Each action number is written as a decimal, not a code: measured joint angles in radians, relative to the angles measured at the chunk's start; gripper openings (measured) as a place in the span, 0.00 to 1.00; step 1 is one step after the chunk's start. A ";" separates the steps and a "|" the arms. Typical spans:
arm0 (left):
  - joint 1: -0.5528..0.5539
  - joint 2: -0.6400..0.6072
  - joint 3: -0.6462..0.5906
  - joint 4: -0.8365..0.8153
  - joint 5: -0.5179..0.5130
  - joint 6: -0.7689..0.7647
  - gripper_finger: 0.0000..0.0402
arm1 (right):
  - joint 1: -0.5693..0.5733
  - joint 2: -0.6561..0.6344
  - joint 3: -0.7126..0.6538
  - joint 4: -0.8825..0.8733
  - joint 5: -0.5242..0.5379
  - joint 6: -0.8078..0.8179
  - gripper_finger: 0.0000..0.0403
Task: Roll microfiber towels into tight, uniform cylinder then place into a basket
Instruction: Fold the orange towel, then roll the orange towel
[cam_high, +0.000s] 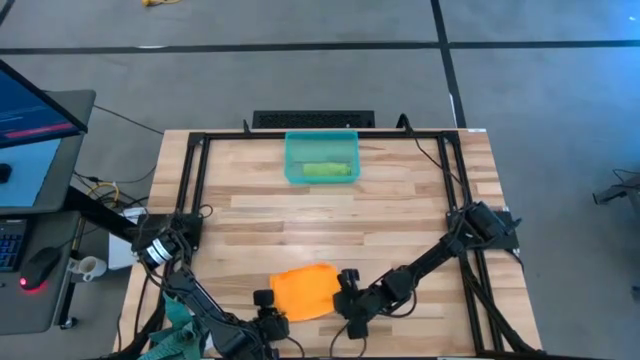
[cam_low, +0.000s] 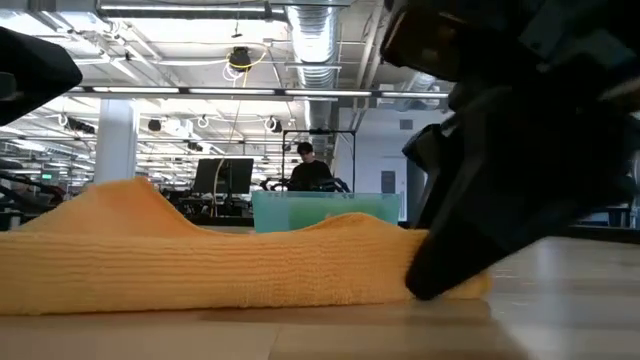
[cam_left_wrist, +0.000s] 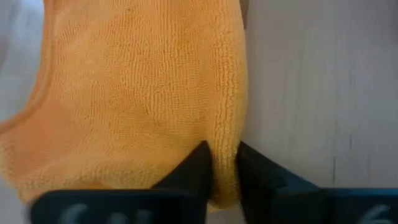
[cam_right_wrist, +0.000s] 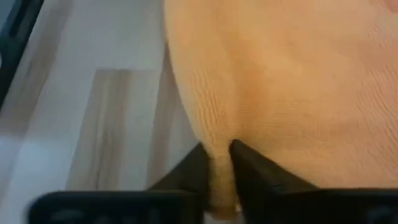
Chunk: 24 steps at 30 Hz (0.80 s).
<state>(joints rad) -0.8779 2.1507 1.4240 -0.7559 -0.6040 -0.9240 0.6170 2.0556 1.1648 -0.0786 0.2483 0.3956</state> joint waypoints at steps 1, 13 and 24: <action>0.000 0.001 0.003 -0.002 0.005 0.002 0.09 | -0.001 0.000 0.003 -0.001 -0.017 0.021 0.19; 0.030 0.006 0.121 -0.145 0.158 -0.022 0.01 | 0.015 0.009 0.078 -0.007 -0.266 0.145 0.05; 0.098 0.003 0.223 -0.280 0.452 -0.115 0.01 | -0.005 0.007 0.094 0.017 -0.446 0.363 0.02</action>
<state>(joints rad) -0.7799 2.1539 1.6466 -1.0360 -0.1518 -1.0387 0.6117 2.0627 1.2588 -0.0614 -0.1982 0.7588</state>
